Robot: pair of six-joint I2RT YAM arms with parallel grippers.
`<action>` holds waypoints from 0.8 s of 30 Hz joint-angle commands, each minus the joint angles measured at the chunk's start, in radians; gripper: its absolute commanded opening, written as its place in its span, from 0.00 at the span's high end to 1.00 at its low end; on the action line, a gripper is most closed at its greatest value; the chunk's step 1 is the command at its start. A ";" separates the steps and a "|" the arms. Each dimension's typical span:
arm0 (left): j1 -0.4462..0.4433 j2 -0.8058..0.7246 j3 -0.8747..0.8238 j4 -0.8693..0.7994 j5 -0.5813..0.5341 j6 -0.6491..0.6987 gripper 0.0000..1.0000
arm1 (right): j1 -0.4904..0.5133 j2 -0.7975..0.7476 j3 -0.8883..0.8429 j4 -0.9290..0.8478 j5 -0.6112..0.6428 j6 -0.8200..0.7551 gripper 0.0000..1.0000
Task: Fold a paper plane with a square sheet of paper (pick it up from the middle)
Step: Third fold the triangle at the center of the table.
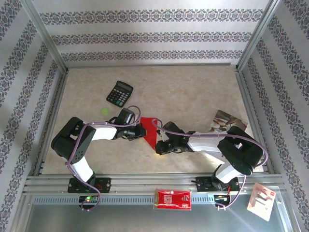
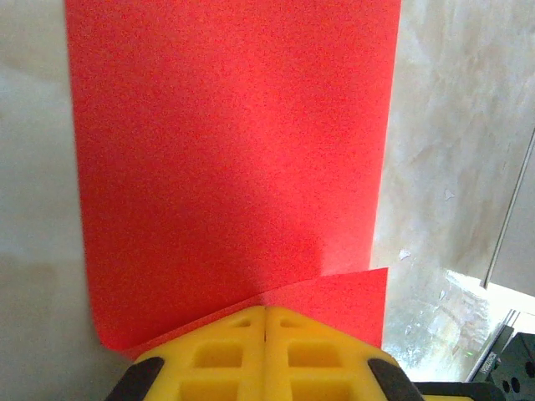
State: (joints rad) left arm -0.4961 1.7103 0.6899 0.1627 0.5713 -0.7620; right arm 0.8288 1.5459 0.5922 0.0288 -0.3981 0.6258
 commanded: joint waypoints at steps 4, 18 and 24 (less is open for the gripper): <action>0.011 0.054 -0.032 -0.163 -0.150 0.033 1.00 | -0.016 -0.077 0.054 -0.093 -0.032 0.008 1.00; 0.011 0.053 -0.027 -0.159 -0.141 0.029 1.00 | -0.027 0.138 0.182 -0.030 -0.073 -0.001 1.00; 0.011 0.052 -0.016 -0.169 -0.141 0.037 1.00 | -0.043 0.144 0.128 -0.021 -0.073 -0.010 1.00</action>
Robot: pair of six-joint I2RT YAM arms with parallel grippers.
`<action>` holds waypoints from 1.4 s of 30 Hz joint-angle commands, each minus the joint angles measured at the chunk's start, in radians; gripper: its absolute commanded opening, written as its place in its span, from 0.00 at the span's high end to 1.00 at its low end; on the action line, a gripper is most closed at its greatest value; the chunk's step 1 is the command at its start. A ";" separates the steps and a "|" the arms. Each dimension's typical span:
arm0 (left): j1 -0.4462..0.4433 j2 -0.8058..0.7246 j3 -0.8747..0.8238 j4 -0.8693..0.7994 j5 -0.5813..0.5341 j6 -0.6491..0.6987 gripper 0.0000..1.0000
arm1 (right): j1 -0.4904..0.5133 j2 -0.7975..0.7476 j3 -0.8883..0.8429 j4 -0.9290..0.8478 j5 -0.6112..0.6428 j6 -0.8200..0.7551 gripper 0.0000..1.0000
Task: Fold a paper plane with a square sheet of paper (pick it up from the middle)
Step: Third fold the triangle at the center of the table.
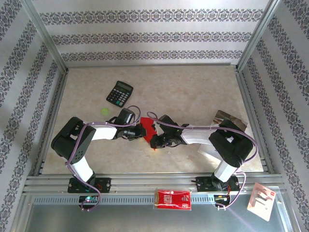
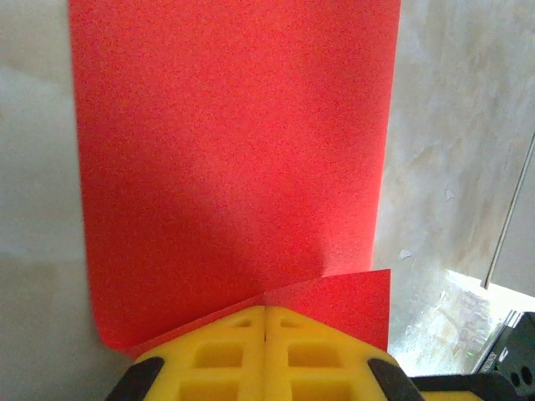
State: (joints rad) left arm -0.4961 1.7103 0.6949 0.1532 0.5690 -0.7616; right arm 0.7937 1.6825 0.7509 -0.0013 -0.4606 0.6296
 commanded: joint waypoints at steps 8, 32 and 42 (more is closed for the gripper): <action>0.010 0.049 -0.007 -0.167 -0.135 0.038 1.00 | -0.012 0.010 -0.091 0.016 0.010 -0.014 1.00; -0.117 -0.186 -0.049 -0.054 -0.023 -0.220 0.98 | -0.012 0.009 -0.154 -0.004 0.070 0.042 1.00; -0.131 -0.092 -0.023 -0.009 -0.006 -0.223 1.00 | -0.013 0.009 -0.148 -0.021 0.076 0.038 1.00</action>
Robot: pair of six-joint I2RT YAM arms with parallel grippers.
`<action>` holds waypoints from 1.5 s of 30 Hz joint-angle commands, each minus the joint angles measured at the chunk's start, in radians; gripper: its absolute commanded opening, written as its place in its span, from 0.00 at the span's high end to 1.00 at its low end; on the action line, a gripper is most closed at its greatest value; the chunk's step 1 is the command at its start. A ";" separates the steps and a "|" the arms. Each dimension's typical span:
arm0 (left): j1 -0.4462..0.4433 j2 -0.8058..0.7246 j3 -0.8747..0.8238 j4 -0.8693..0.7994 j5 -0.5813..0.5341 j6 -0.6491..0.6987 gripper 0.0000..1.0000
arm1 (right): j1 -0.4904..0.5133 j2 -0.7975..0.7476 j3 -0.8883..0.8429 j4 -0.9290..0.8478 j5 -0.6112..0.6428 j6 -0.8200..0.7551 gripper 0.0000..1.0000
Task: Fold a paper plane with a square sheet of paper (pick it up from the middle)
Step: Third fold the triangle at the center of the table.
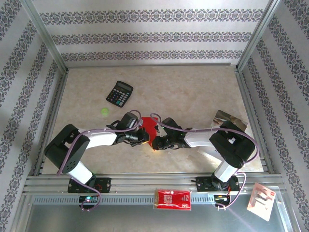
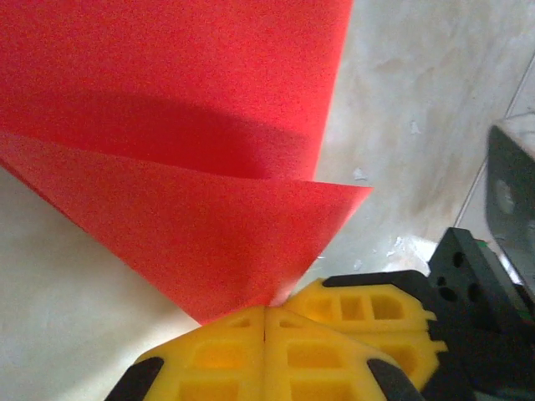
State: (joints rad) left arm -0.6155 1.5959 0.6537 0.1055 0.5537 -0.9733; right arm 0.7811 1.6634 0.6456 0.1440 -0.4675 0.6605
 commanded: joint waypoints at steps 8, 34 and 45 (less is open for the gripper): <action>-0.013 0.069 0.010 0.081 0.022 -0.024 1.00 | 0.000 0.029 -0.034 -0.191 0.087 -0.001 1.00; 0.107 0.130 -0.001 0.082 0.032 0.046 1.00 | 0.000 0.089 -0.001 -0.351 0.089 -0.048 1.00; 0.173 0.140 0.068 -0.041 -0.009 0.117 1.00 | 0.000 0.088 -0.004 -0.354 0.091 -0.050 1.00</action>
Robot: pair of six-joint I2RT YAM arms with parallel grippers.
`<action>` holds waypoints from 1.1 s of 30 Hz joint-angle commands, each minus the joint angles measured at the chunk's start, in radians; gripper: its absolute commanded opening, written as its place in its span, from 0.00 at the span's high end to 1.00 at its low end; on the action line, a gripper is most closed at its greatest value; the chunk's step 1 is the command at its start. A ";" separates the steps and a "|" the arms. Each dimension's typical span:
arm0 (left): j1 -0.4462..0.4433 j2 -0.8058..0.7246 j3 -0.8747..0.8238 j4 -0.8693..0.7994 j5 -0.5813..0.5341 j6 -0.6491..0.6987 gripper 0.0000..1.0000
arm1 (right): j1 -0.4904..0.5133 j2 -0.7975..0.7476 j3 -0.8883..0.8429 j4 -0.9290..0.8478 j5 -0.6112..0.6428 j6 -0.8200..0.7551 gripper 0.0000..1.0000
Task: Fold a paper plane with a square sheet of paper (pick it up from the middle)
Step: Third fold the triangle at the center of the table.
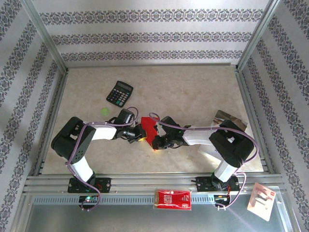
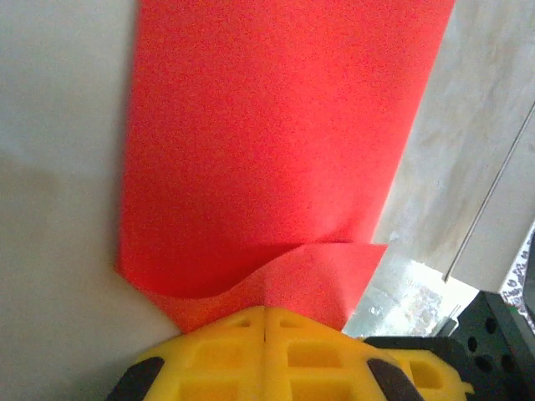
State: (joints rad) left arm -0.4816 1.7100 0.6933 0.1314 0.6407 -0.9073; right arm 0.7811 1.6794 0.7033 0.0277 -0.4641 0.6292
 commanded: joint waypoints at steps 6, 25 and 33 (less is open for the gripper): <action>0.069 0.058 0.070 -0.105 -0.107 0.089 1.00 | -0.001 0.077 -0.062 -0.237 0.087 -0.020 1.00; 0.193 0.110 0.145 -0.161 -0.111 0.158 1.00 | -0.001 0.061 -0.082 -0.231 0.081 -0.015 1.00; 0.218 0.006 0.139 -0.193 -0.129 0.174 0.95 | 0.031 0.022 -0.096 -0.230 0.048 -0.032 1.00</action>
State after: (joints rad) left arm -0.2871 1.7710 0.8417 -0.0200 0.5926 -0.7582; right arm 0.7868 1.6604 0.6800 0.0391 -0.4644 0.6250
